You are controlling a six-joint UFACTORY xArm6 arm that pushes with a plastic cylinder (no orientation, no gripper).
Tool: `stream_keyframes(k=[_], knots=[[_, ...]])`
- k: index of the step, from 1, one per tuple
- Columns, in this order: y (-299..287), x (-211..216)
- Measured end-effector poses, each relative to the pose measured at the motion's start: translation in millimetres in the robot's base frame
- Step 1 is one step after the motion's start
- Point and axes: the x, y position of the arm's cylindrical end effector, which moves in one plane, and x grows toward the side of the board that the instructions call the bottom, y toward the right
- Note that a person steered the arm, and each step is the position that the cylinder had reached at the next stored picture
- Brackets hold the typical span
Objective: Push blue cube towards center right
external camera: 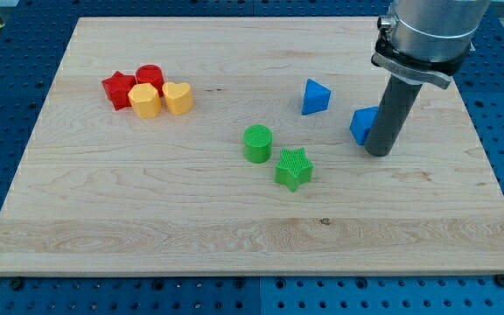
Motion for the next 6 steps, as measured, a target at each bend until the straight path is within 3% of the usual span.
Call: stream_keyframes(k=[2, 5, 6], knots=[[-59, -11], [15, -34], [7, -34]])
